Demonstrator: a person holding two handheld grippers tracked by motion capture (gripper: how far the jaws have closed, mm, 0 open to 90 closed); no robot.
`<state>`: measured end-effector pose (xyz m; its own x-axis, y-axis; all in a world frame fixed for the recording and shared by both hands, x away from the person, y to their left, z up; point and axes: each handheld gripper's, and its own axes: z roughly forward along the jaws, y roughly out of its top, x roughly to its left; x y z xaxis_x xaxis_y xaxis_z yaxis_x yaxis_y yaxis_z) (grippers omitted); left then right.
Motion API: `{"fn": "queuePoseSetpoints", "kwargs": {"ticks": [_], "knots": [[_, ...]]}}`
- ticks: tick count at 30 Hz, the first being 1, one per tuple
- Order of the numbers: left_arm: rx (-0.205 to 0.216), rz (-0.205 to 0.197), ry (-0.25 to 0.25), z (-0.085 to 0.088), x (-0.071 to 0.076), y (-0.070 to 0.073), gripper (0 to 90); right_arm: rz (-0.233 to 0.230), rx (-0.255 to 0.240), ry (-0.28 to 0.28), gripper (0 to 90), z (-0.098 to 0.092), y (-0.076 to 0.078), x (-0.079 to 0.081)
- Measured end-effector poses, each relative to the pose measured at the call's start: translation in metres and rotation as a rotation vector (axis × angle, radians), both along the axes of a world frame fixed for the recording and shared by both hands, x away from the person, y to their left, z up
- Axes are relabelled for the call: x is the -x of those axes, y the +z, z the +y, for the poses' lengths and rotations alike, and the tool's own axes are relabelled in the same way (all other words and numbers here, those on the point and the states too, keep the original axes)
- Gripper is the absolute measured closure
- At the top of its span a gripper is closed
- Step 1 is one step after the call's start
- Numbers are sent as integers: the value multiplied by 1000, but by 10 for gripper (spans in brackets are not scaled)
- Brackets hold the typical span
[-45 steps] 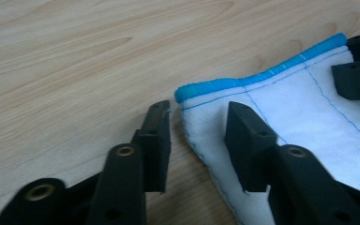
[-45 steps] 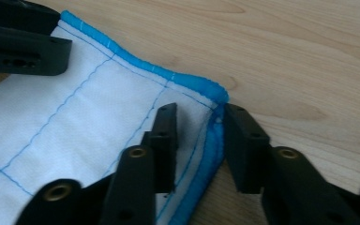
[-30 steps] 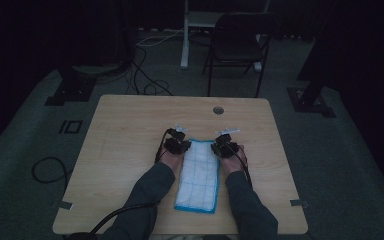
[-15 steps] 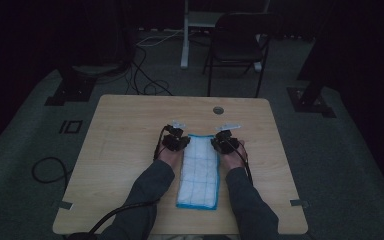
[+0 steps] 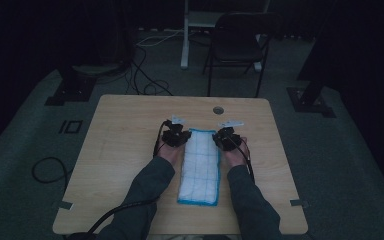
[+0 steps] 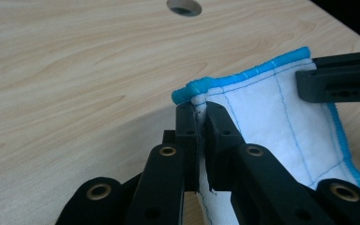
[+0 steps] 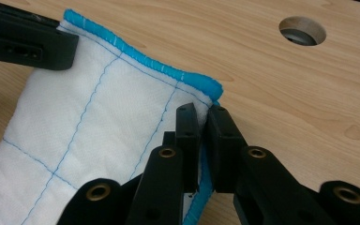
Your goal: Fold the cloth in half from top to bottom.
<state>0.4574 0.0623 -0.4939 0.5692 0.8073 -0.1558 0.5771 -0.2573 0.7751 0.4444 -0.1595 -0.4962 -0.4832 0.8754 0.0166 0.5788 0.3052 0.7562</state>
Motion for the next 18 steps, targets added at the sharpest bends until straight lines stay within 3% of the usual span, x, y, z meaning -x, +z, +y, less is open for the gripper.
{"fn": "queuePoseSetpoints", "kwargs": {"ticks": [4, 18], "knots": [[3, -16, -11, 0, 3, 5, 857, -15, -3, 5, 849, -1, 5, 4], [47, -50, -38, 8, 17, 16, 857, -48, -85, 31, 848, -9, 17, 21]]}}
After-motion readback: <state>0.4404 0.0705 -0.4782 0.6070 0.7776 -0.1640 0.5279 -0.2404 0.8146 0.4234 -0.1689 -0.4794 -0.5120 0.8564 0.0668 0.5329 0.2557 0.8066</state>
